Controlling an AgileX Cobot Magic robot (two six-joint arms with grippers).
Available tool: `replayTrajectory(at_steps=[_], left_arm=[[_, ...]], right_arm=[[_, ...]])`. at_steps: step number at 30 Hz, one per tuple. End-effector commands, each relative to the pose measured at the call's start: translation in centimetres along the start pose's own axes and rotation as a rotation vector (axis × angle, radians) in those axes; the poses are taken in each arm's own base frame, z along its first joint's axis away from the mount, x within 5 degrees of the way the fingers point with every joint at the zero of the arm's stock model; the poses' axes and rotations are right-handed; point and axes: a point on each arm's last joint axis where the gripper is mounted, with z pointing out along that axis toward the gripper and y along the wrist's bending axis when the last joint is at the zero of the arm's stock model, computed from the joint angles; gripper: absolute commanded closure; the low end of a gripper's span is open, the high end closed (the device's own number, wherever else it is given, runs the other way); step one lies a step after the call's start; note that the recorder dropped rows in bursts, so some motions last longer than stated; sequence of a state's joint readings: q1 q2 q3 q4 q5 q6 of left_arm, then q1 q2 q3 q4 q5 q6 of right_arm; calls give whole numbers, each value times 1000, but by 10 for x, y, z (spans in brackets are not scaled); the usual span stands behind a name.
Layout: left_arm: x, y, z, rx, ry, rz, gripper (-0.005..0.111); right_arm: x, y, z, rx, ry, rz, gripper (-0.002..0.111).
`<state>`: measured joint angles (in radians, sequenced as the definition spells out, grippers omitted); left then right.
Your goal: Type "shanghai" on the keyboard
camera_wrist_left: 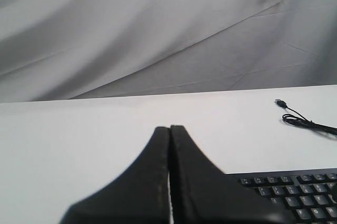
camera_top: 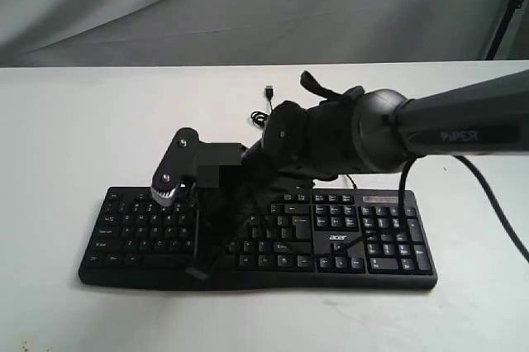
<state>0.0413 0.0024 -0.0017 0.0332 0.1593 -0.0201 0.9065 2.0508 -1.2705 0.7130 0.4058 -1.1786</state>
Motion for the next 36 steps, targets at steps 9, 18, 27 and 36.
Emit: replayTrajectory(at_steps=[9, 18, 27, 36], left_arm=[[0, 0, 0, 7, -7, -2, 107], [0, 0, 0, 7, -7, -2, 107], [0, 0, 0, 7, -7, -2, 107], [0, 0, 0, 7, -7, -2, 107]], right_arm=[[-18, -13, 22, -41, -16, -11, 108], [-17, -12, 23, -55, -6, -14, 108], [-15, -13, 24, -44, 6, -27, 108], [-8, -21, 5, -24, 42, 11, 108]])
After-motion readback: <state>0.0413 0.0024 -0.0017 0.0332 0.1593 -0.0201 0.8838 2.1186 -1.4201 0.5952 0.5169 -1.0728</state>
